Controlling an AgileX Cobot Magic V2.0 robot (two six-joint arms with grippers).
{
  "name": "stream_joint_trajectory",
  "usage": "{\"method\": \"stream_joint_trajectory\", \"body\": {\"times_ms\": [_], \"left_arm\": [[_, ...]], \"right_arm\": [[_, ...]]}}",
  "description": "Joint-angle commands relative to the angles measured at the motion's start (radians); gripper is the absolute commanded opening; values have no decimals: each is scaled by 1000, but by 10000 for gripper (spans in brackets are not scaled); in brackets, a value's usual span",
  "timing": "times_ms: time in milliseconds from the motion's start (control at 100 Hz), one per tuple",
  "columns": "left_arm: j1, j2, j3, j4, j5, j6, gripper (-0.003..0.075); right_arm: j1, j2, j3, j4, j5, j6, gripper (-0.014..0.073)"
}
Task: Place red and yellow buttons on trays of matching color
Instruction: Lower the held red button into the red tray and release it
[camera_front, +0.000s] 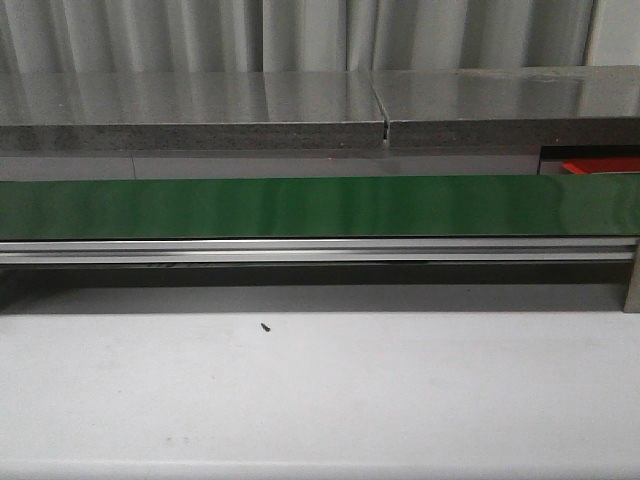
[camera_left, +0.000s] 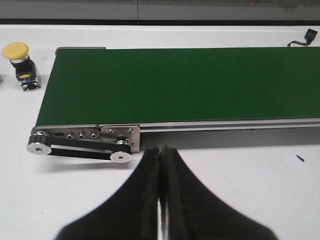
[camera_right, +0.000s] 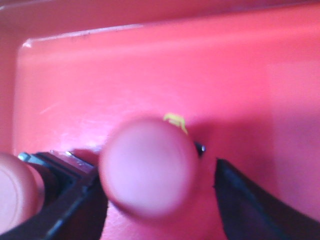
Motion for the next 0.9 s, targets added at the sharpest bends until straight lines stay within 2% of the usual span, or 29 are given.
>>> {"method": "stream_joint_trajectory", "body": {"times_ms": [0,310,410,630,760,890], "left_arm": [[1,-4,-26,-15,-64,-4,-19],[1,-4,-26,-17,-64,-4,-19],[1,-4,-26,-17,-64,-4,-19],[1,-4,-26,-17,-64,-4,-19],[1,-4,-26,-17,-64,-4,-19],[1,-4,-26,-17,-64,-4,-19]], "right_arm": [[-6,-72,-33,24,-24,-2,512],[-6,-137,-143,26,40,-2,512],[0,-192,-155,29,78,-42,509],[24,-328,-156,158,178,-107,509],[80,-410,-123,131,212,-87,509],[168,-519,-2,32,191,-65,509]]}}
